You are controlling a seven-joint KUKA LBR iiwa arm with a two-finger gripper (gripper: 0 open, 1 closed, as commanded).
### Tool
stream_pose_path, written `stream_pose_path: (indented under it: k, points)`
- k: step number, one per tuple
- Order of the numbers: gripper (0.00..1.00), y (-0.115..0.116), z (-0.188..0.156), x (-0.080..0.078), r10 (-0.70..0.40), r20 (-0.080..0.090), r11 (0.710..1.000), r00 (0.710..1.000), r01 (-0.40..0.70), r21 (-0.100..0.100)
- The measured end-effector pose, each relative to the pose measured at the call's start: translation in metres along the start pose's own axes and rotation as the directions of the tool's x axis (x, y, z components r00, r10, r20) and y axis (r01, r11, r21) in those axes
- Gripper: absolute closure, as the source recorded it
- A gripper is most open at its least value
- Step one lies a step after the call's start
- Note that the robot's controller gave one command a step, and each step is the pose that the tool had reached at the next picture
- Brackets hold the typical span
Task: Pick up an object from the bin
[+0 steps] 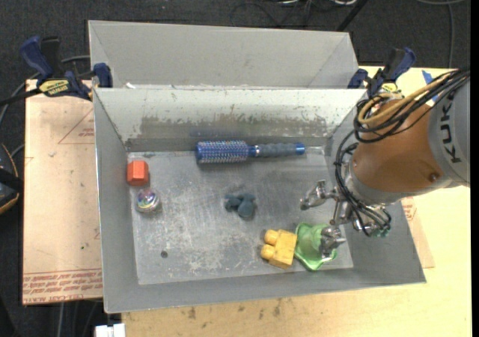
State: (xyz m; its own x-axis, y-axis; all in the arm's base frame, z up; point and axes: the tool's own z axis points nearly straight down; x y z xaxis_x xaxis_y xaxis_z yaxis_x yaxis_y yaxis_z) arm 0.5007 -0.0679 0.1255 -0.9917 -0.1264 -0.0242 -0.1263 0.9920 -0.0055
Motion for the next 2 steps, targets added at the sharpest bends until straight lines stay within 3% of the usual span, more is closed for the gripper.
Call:
stream_pose_path:
  k: [1, 2]
  points:
    - [0.00, -0.001, 0.002, -0.005, -0.038, 0.003, 0.999, 0.999, 0.038, 0.000]
    - [0.00, 0.036, -0.028, 0.007, 0.000, -0.019, 1.000, 1.000, 0.000, -0.007]
